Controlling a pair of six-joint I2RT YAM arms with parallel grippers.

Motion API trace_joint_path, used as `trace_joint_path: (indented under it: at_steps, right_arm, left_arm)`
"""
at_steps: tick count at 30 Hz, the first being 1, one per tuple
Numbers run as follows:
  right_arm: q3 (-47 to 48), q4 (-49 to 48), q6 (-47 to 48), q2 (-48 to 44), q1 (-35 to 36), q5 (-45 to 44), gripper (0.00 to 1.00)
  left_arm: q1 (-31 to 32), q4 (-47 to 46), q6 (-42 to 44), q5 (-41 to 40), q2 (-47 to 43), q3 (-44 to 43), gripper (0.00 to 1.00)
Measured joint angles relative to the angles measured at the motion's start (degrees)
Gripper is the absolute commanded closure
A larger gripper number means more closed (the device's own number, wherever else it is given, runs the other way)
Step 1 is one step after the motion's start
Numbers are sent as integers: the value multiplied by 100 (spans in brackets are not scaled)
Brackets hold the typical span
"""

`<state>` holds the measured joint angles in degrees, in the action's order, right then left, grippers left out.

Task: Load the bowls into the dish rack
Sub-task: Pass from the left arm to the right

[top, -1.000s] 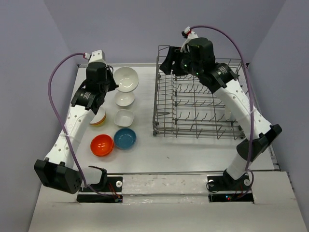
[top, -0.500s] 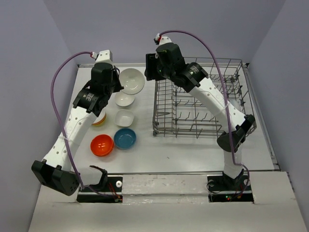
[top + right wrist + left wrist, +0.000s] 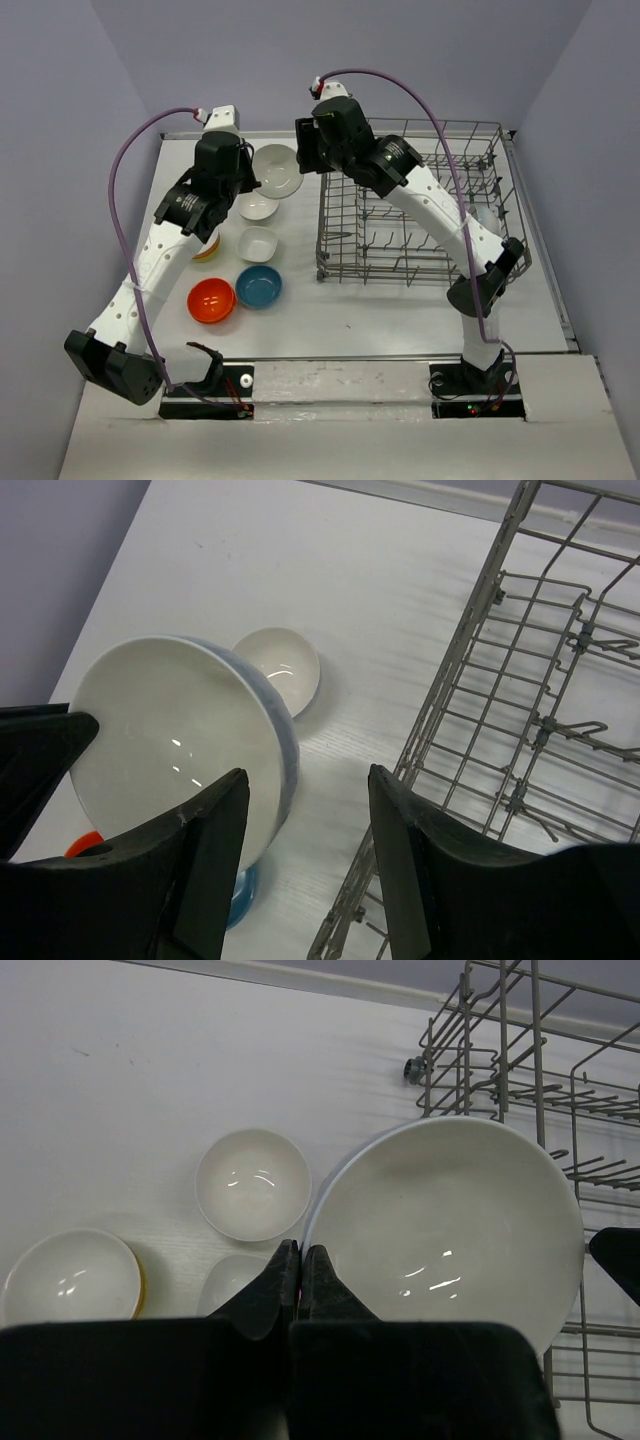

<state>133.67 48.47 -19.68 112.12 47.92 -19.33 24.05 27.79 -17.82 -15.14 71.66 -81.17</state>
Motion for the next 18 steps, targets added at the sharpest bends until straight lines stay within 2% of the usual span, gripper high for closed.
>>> trace_joint_path:
  at_steps: [8, 18]
  right_arm:
    - [0, -2, 11, 33, 129, -109, 44]
    - [0, 0, 59, 240, 166, -223, 53]
  left_arm:
    - [103, 35, -2, -74, 0, -136, 100]
    - [216, 57, -2, -149, 0, -138, 100]
